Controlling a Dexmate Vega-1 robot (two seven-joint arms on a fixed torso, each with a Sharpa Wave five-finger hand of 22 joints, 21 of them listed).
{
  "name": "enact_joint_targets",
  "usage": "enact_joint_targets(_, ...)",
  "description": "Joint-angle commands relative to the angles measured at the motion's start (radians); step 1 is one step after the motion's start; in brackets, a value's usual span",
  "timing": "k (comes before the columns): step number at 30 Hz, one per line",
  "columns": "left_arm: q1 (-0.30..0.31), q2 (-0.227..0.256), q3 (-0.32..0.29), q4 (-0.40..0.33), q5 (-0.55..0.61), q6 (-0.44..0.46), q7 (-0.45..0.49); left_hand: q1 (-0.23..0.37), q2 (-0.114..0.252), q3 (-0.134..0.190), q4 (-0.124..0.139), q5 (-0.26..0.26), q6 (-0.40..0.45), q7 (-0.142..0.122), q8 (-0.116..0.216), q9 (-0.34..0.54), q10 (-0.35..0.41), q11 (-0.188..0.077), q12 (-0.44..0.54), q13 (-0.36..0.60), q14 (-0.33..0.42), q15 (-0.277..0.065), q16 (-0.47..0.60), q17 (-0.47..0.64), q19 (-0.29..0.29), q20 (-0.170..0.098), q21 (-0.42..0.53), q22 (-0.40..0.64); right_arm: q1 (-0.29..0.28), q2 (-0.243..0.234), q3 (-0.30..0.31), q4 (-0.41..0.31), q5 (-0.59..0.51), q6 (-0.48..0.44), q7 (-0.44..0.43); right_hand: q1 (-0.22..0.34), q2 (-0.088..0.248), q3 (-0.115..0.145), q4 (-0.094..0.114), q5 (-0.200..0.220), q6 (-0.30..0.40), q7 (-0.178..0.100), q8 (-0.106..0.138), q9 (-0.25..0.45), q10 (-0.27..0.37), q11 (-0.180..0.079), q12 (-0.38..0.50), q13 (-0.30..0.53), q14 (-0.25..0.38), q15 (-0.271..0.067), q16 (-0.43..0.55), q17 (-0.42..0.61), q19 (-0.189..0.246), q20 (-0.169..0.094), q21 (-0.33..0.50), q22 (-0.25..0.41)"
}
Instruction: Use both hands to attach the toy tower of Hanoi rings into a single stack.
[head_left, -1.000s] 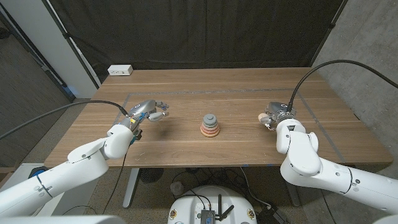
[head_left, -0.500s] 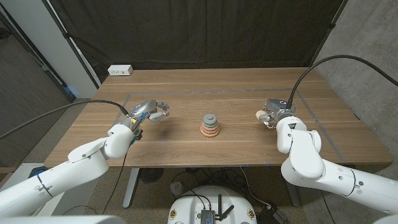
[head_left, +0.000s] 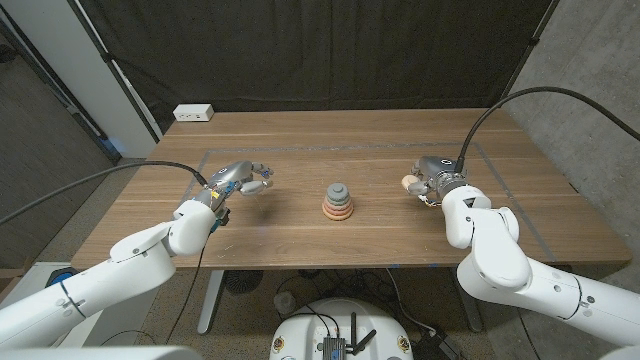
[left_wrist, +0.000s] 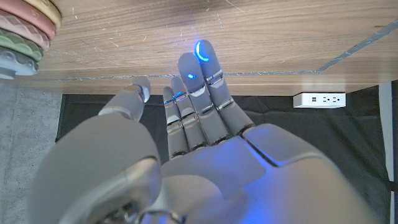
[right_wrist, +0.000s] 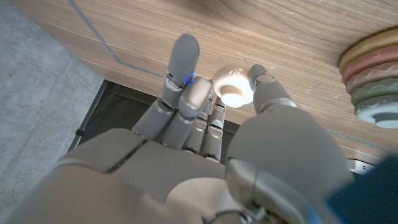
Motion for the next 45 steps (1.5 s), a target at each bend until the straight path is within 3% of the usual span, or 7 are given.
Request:
enact_joint_targets(1, 0.009, -0.011, 0.000, -0.011, 0.017, 0.019, 0.023, -0.003, -0.001, 0.007, -0.001, 0.002, 0.005, 0.001, -0.004, 0.006, 0.005, -0.002, 0.000, 0.002, 0.003, -0.088, 0.003, 0.000, 0.006, -0.084, 0.007, 0.001, -0.030, 0.017, 0.065, 0.007, 0.035, 0.163, -0.026, 0.041, 0.044, 0.033, 0.025, 0.005, 0.009, -0.005, 0.005, 0.002, 0.056, -0.045, -0.004, 0.002, 0.007, -0.004, 0.007, 0.002, 0.011, 0.000, 0.008, 0.002)
enact_joint_targets(19, 0.019, -0.012, -0.007, -0.019, 0.021, 0.019, 0.027, -0.004, -0.003, 0.011, 0.000, 0.001, 0.007, 0.004, -0.004, 0.007, 0.007, -0.001, 0.001, 0.005, 0.004, -0.088, 0.005, -0.004, 0.007, -0.086, 0.011, 0.001, -0.104, 0.044, 0.193, 0.011, 0.120, 0.365, -0.087, 0.042, 0.046, 0.042, 0.024, 0.006, 0.010, -0.003, 0.004, 0.005, 0.057, -0.041, -0.010, 0.012, 0.007, -0.003, 0.024, 0.002, 0.014, 0.001, 0.017, 0.008)
enact_joint_targets(41, 0.032, -0.019, -0.020, -0.039, 0.040, 0.039, 0.038, -0.011, -0.004, 0.013, 0.003, 0.000, 0.013, 0.000, -0.004, 0.008, 0.016, -0.005, 0.003, 0.010, 0.025, -0.088, 0.009, -0.016, 0.028, -0.098, 0.018, 0.000, -0.064, 0.083, 0.218, 0.044, 0.144, 0.552, -0.054, 0.049, 0.053, 0.053, 0.022, 0.006, 0.019, 0.001, 0.005, 0.007, 0.065, -0.039, -0.013, 0.021, 0.005, -0.003, 0.041, 0.002, 0.009, 0.001, 0.020, 0.010)
enact_joint_targets(45, 0.031, -0.017, -0.020, -0.037, 0.040, 0.039, 0.034, -0.011, -0.005, 0.014, 0.001, 0.000, 0.012, -0.001, -0.005, 0.008, 0.015, -0.007, 0.003, 0.012, 0.047, -0.088, 0.025, -0.006, 0.047, -0.111, 0.024, 0.000, -0.055, 0.099, 0.214, 0.050, 0.134, 0.573, -0.045, 0.050, 0.053, 0.055, 0.022, 0.006, 0.019, 0.001, 0.004, 0.007, 0.066, -0.039, -0.014, 0.023, 0.004, -0.003, 0.044, 0.002, 0.009, 0.001, 0.022, 0.011)
